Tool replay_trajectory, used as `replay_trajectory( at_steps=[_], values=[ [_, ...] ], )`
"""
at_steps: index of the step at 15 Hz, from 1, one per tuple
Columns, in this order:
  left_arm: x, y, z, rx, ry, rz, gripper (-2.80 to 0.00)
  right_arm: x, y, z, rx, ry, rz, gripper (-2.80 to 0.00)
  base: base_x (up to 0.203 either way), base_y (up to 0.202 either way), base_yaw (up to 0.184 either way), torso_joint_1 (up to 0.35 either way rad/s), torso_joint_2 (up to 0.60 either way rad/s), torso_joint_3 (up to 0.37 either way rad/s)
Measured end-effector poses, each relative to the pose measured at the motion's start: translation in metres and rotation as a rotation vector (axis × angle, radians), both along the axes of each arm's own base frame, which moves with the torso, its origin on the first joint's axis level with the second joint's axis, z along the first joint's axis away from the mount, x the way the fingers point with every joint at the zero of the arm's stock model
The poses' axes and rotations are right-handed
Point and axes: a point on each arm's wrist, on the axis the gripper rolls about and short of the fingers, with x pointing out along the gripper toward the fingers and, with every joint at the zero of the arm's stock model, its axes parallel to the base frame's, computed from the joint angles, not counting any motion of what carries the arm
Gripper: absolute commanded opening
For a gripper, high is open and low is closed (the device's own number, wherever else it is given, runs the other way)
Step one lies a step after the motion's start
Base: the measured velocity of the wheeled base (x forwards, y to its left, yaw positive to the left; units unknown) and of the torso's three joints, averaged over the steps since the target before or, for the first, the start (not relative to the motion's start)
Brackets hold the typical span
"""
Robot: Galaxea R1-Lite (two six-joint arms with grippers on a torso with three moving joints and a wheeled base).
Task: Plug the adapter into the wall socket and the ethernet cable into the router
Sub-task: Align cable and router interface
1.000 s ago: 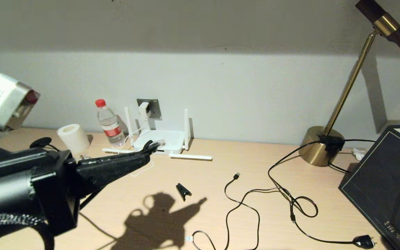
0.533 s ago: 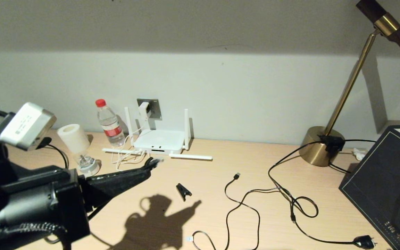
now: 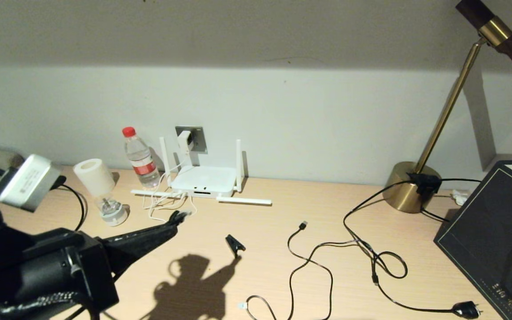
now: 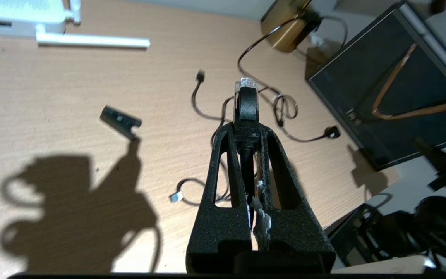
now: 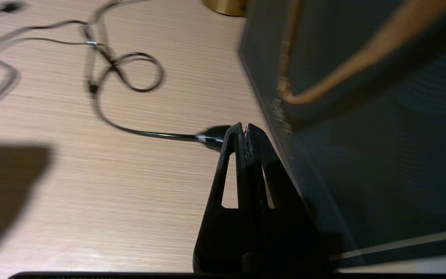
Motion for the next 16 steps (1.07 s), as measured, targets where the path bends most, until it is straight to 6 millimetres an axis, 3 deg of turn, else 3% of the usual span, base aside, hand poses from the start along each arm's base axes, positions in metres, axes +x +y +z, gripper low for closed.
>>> replay_trajectory(
  at_steps=[3, 10, 16],
  values=[
    [0.002, 0.000, -0.004, 0.010, 0.011, 0.008, -2.80, -0.004, 0.001, -0.001, -0.025, -0.025, -0.067, -2.80, 0.000, 0.000, 0.000, 0.000, 0.00, 0.000],
    [0.006, 0.006, -0.030, 0.075, 0.084, 0.086, -2.80, -0.021, 0.006, -0.006, 0.036, -0.267, 0.143, -2.80, 0.000, 0.000, 0.000, 0.000, 0.00, 0.000],
    [0.081, -0.011, -0.075, 0.158, 0.049, 0.204, -2.80, -0.022, 0.006, -0.006, 0.090, -0.290, 0.138, -2.80, 0.000, 0.000, 0.000, 0.000, 0.00, 0.000]
  ],
)
